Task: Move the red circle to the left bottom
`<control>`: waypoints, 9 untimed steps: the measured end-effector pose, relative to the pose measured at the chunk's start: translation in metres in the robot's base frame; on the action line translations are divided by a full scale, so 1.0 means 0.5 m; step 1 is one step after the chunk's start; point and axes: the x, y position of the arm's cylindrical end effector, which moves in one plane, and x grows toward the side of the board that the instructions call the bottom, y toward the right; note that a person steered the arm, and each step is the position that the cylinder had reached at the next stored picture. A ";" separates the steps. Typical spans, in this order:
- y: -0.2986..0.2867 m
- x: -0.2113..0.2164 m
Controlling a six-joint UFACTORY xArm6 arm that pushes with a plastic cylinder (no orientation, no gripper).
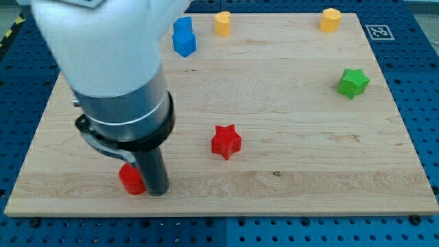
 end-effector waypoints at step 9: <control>-0.168 -0.026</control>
